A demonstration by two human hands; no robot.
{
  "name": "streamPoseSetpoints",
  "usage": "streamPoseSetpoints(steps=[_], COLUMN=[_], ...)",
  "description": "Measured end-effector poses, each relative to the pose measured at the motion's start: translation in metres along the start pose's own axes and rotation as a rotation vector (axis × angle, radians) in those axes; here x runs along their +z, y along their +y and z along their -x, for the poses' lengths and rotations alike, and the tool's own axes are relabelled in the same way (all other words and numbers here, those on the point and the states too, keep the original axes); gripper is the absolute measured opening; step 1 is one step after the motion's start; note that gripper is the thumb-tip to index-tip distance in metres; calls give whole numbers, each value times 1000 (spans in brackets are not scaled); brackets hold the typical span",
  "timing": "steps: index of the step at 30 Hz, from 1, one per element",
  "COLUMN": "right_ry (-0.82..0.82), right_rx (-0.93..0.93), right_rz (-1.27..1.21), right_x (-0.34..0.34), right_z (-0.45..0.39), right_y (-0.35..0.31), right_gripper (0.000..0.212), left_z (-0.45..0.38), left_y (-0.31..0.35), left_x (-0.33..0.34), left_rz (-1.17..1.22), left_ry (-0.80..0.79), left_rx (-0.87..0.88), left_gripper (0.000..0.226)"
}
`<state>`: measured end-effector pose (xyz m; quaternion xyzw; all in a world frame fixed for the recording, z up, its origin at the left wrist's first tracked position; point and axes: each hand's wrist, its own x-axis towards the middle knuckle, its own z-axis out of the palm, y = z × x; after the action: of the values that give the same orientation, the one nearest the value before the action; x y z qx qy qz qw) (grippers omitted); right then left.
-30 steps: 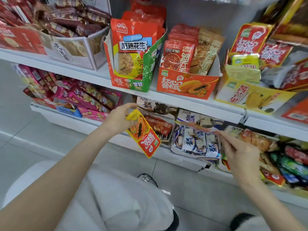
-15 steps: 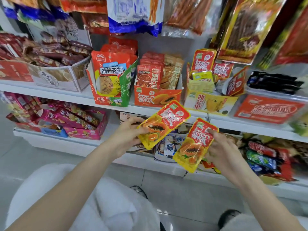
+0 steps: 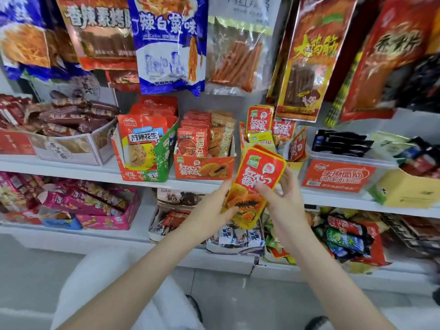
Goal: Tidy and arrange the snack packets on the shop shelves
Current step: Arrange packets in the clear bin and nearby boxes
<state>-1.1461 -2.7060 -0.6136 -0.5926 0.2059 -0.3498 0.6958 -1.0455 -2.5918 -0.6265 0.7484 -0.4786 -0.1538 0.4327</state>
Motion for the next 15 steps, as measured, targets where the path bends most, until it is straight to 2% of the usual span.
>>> streamPoseSetpoints(steps=[3, 6, 10, 12, 15], right_ry=[-29, 17, 85, 93, 80], right_rx=[-151, -297, -372, -366, -354], right_rz=[365, 530, 463, 358, 273], right_x=[-15, -34, -61, -68, -67], right_z=[-4, -23, -62, -83, -118], right_y=[-25, -62, -119, -138, -146], right_gripper=[57, 65, 77, 80, 80], left_z=[-7, -32, -93, -121, -158], left_y=[24, 44, 57, 54, 41], left_x=[1, -4, -30, -45, -56], left_rz=[-114, -161, -121, -202, -402], left_ry=[-27, -41, 0, 3, -94], left_rx=[74, 119, 90, 52, 24], left_gripper=[59, 58, 45, 46, 49])
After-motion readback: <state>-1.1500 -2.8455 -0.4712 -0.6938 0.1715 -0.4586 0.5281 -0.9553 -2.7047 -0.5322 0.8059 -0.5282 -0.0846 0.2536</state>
